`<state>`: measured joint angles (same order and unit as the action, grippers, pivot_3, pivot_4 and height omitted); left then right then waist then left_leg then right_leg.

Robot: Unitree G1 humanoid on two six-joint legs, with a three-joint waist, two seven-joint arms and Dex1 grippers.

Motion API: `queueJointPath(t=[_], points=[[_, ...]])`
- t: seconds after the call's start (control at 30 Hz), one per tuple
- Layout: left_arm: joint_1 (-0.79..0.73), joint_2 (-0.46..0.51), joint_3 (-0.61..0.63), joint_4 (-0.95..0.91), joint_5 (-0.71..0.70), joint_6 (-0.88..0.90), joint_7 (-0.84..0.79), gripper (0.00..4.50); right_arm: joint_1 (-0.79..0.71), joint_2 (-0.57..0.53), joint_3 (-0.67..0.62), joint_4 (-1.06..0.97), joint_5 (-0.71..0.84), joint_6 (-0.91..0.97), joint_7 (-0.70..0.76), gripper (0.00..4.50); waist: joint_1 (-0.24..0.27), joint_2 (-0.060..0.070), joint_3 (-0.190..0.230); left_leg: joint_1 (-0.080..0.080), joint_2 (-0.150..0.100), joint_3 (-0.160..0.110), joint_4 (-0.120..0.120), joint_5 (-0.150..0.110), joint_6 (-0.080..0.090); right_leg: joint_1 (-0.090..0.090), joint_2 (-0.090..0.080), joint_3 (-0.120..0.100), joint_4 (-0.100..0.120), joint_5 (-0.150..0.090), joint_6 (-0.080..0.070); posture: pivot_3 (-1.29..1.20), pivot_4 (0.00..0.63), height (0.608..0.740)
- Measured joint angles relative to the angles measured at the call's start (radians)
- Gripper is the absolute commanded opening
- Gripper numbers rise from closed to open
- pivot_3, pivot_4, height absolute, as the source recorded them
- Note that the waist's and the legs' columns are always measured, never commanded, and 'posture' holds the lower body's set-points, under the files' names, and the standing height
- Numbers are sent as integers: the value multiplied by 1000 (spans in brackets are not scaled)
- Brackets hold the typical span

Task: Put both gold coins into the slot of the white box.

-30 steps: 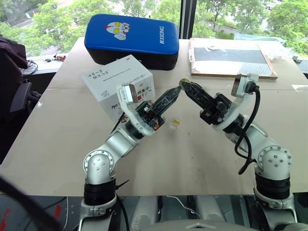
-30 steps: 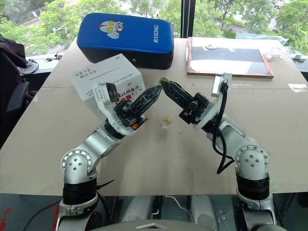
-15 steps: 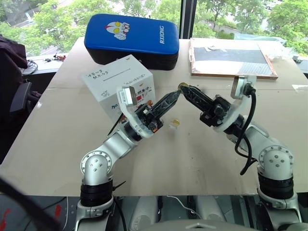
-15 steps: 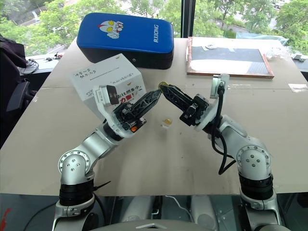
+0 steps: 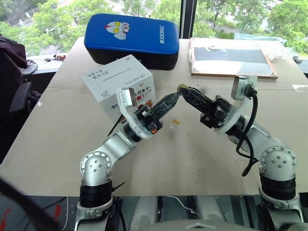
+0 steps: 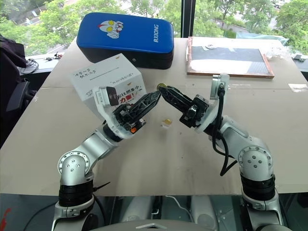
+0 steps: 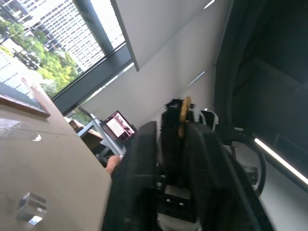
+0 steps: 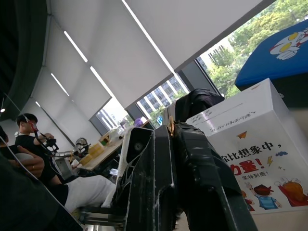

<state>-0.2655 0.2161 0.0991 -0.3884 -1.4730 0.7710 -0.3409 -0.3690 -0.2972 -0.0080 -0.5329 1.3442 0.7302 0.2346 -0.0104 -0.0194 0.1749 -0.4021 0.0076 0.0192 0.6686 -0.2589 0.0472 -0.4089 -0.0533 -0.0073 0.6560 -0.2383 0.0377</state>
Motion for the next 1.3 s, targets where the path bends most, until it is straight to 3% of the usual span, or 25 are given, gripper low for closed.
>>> queueJointPath(t=[0.13, 0.17, 0.2, 0.3, 0.77, 0.97, 1.03, 1.3], points=[[4, -7, -1, 2, -2, 0, -8, 2280, 4, 1, 0, 0, -1, 0, 0, 0, 0, 0, 0, 0, 0, 0, 0, 0, 0, 0, 0, 0, 0, 0, 0, 0, 150, 740], [5, -8, -1, 2, -2, 0, -9, 1670, 4, 1, 0, 0, -1, 0, 0, 0, 0, 0, 0, 0, 0, 0, 0, 0, 0, 0, 0, 0, 0, 0, 0, 0, 150, 740], [5, -8, -2, 2, -3, 0, -11, 1516, 5, 1, 0, 0, -2, 0, 0, 0, 0, 0, 0, 0, 0, 0, 0, 0, 0, 0, 0, 0, 0, 0, 0, 0, 150, 740], [5, -11, -4, -6, -12, 0, -30, 170, 7, 2, 0, 2, -9, 0, -2, 0, 0, 0, 0, 0, 0, 0, 0, 0, 0, 0, 0, 0, 0, 0, 0, 0, 150, 740], [4, -10, -4, -13, -15, 6, -51, 75, 8, -12, -2, 2, 18, 1, -3, 0, 0, 0, 0, -3, 0, 0, 0, 0, 0, -3, 0, 0, -1, 0, 0, 0, 150, 740], [3, -12, -5, -9, -11, 3, -31, 0, 8, -5, 5, -2, 41, 8, 2, 2169, 0, 0, 0, -6, 0, -2, 0, 0, 0, -5, 0, -1, -1, 0, 0, 0, 150, 740], [3, -12, -2, 1, -10, -2, -23, 0, 8, 14, 12, -3, 41, 7, -2, 3189, 0, 0, 0, -7, 0, -3, 0, 0, 0, -5, 0, -2, -1, 0, 0, 0, 150, 740], [2, -15, 3, 8, -10, -18, -11, 0, 8, 42, 17, -3, 34, 0, -39, 3189, 0, 0, 0, -9, 0, -4, 1, 0, 0, -5, 0, -3, -3, 0, 0, 0, 150, 740]])
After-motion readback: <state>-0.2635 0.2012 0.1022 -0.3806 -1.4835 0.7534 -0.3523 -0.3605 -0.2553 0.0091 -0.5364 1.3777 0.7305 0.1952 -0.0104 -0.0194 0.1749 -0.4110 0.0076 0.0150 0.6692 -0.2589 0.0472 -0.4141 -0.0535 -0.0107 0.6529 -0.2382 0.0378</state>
